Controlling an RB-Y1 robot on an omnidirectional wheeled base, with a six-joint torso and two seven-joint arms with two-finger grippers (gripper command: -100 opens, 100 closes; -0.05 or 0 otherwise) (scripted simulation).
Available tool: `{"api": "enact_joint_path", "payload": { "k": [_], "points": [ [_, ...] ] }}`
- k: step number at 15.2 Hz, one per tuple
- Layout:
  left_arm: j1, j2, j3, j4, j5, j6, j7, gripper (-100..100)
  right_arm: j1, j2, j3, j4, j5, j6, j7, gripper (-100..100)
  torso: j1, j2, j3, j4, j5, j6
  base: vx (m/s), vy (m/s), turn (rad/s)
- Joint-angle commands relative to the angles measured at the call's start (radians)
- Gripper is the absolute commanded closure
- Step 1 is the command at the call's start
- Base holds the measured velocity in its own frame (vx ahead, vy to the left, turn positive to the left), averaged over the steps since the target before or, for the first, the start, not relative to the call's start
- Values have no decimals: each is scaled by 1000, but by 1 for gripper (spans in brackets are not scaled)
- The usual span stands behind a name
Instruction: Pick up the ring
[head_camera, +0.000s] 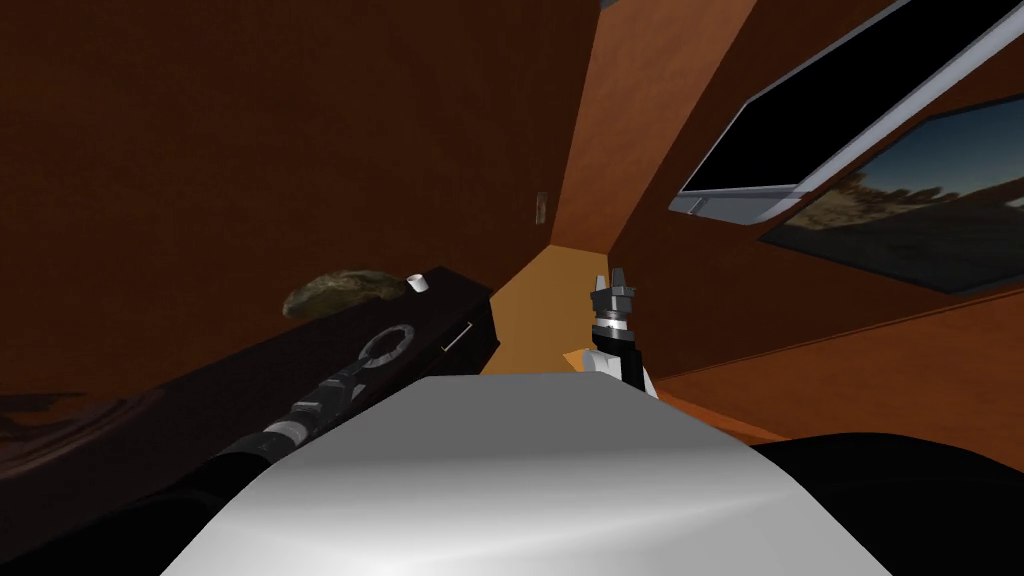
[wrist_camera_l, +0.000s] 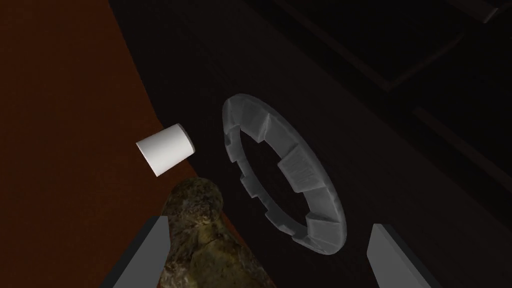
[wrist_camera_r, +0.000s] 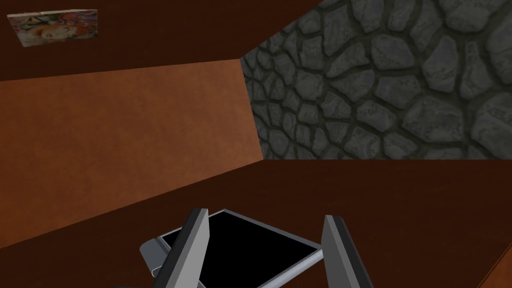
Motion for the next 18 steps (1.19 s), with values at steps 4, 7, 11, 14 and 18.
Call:
{"api": "enact_joint_path", "payload": {
  "k": [4,7,11,14,18],
  "points": [
    [103,90,45,23,48,43,29,-100,0,0,0,0,0,0,0,0,0,0,0,0,0,1,35,6,-159],
    [173,162,82,40,90,81,52,-100,0,0,0,0,0,0,0,0,1,-1,-1,0,0,0,45,13,-173],
    [262,233,115,57,130,117,74,-100,0,0,0,0,0,0,0,0,1,-1,-1,0,0,0,44,14,-150],
    [319,265,130,64,149,135,84,-100,0,0,0,0,0,0,0,0,0,-1,-1,0,0,1,38,17,-136],
    [394,326,156,79,185,168,104,-100,0,0,0,0,0,0,0,0,0,-1,-1,0,0,1,38,15,-142]
  ]
}}
